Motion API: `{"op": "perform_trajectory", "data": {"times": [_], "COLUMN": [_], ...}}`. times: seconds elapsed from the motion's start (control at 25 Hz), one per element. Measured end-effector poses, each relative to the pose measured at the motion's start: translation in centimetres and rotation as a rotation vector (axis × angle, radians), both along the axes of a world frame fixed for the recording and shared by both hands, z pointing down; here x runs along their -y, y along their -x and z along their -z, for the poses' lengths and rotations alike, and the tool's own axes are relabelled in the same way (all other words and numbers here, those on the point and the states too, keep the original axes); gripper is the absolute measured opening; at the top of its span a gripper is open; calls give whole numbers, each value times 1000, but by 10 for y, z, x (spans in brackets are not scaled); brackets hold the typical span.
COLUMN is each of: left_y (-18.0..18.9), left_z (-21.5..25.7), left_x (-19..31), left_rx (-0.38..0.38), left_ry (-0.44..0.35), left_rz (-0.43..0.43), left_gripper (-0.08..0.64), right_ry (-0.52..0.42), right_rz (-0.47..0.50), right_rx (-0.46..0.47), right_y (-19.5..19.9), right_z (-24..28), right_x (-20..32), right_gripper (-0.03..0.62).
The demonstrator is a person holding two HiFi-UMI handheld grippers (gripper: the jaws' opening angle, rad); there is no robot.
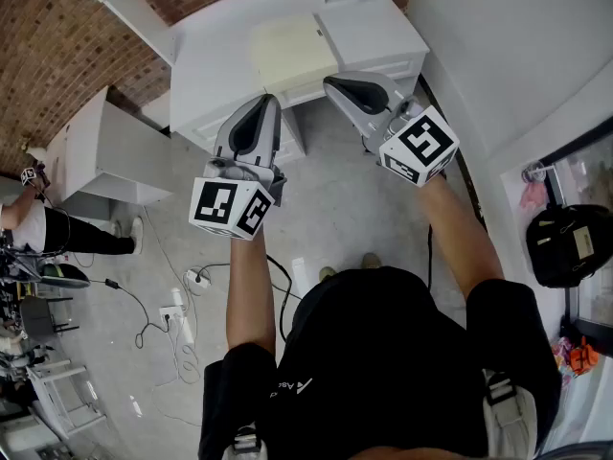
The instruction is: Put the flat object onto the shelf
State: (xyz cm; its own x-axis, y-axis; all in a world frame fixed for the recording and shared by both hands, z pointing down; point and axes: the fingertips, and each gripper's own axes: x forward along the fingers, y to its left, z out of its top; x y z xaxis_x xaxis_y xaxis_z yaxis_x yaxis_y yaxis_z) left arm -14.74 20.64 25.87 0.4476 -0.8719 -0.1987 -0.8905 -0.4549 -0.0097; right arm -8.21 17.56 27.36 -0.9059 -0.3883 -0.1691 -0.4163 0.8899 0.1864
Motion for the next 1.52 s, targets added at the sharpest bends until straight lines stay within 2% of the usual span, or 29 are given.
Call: {"op": "perform_trajectory", "data": {"times": [0.28,0.44,0.64,0.92,1.08,1.24,1.52], "left_y": [-11,-17,-28,-30,-19,0,41], "left_z": [-2,-2,-6,-18,-26,-35,-56], "left_x": [3,9,14,25,36,54,100], "left_rx": [3,-1,-6,-24,-30,-45,-59], "left_ry": [5,11,20,40,52,57,81], "left_rz": [19,38,66,105,115,120,113], "left_gripper": [-2,-2,-2,-2,-2,-2,-2], "right_ry": [-31,-80,-151,-186,-234,-302,-465], "right_rz": [-1,0,-2,-11,-44,-113,-167], "right_rx": [-28,-52,-122,-207,-271,-378,-567], "right_y": [-13,-19,-30,-36,-27,-14,21], "right_z": [-4,-5,-10,-30,-44,-69,-119], "right_x": [5,8,12,40,57,82,127], "right_gripper": [0,2,2,2,2,2,35]}}
